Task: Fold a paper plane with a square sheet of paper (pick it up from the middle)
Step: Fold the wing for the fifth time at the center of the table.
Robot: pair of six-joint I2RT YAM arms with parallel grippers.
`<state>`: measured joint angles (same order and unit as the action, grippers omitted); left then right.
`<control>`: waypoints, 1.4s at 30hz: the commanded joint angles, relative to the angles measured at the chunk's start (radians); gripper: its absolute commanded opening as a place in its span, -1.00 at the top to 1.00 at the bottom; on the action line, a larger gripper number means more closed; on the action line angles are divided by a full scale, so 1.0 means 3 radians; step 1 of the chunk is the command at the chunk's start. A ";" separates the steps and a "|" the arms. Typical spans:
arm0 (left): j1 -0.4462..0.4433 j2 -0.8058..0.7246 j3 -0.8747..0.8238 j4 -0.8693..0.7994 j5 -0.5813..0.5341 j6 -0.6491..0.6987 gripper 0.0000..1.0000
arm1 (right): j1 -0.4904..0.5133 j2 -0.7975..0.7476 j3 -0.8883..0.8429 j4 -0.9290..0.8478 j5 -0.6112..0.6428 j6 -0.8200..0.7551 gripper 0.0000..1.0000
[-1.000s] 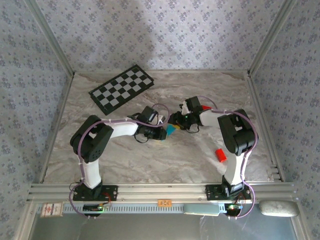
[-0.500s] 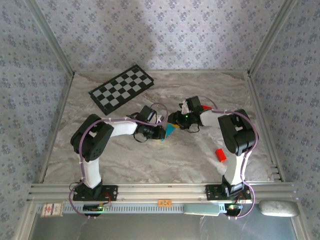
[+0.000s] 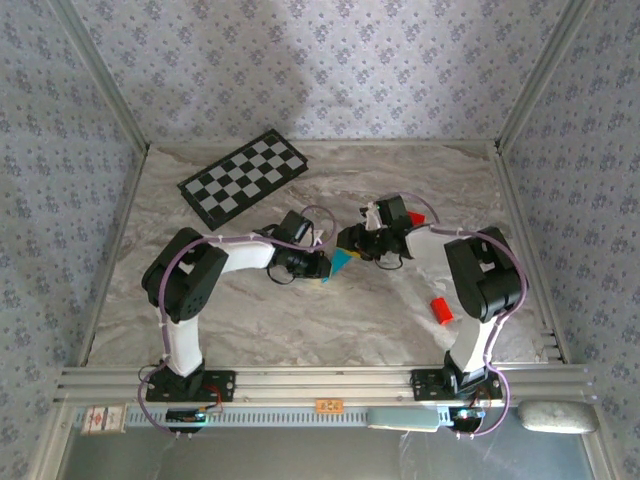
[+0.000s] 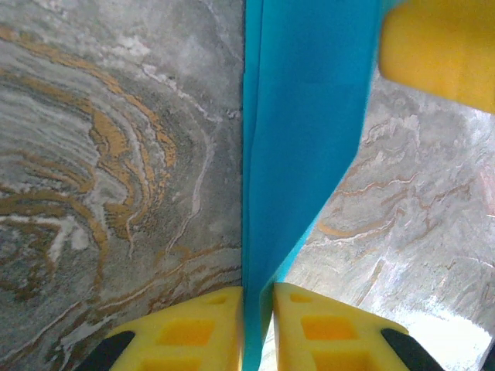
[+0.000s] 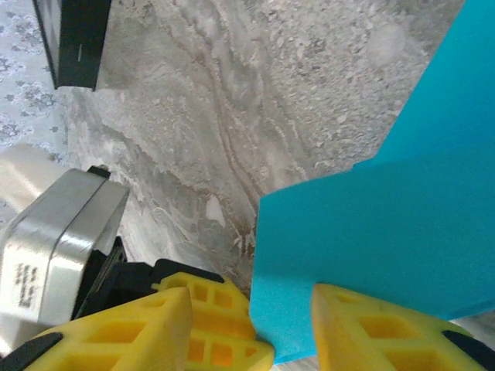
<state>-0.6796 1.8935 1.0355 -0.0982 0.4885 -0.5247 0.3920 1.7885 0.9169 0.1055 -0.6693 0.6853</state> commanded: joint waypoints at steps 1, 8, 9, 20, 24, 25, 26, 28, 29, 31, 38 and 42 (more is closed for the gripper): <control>-0.0061 0.0200 0.0025 -0.0077 0.0077 0.0015 0.66 | 0.0037 -0.0116 -0.0069 0.0079 -0.0034 -0.0077 0.07; -0.0061 0.0233 0.0041 -0.0115 0.0075 0.0011 0.67 | 0.0150 -0.0101 -0.0115 0.0093 0.0046 -0.0030 0.13; -0.0061 0.0233 0.0041 -0.0117 0.0077 0.0011 0.66 | 0.0164 -0.0089 -0.0121 0.0104 0.0053 -0.0022 0.14; -0.0061 0.0239 0.0042 -0.0116 0.0080 -0.0005 0.68 | 0.0219 0.0055 -0.0059 -0.0010 0.0194 0.0012 0.16; -0.0058 0.0238 0.0042 -0.0117 0.0080 -0.0005 0.68 | 0.0217 0.0094 -0.0043 -0.0053 0.0242 0.0007 0.16; -0.0061 0.0234 0.0049 -0.0116 0.0080 -0.0005 0.68 | 0.0212 0.0107 -0.0044 -0.0058 0.0249 0.0009 0.17; -0.0061 0.0236 0.0048 -0.0116 0.0080 -0.0005 0.68 | 0.0209 0.0117 -0.0035 -0.0058 0.0247 0.0004 0.16; -0.0061 0.0238 0.0049 -0.0115 0.0080 -0.0009 0.68 | 0.0208 0.0141 -0.0024 -0.0077 0.0252 -0.0003 0.17; -0.0061 0.0238 0.0046 -0.0116 0.0086 -0.0010 0.68 | 0.0211 0.0152 -0.0019 -0.0081 0.0256 0.0000 0.17; -0.0060 0.0234 0.0044 -0.0117 0.0085 -0.0010 0.68 | 0.0212 0.0168 -0.0013 -0.0104 0.0265 -0.0008 0.16; -0.0061 0.0233 0.0049 -0.0117 0.0089 -0.0010 0.67 | 0.0202 0.0204 0.0001 -0.0167 0.0308 -0.0008 0.16; -0.0060 0.0228 0.0047 -0.0126 0.0080 -0.0010 0.66 | 0.0198 0.0220 0.0014 -0.0187 0.0318 -0.0013 0.17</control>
<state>-0.6746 1.9022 1.0496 -0.1173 0.5014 -0.5251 0.4561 1.8297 0.9024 0.0944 -0.6010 0.6876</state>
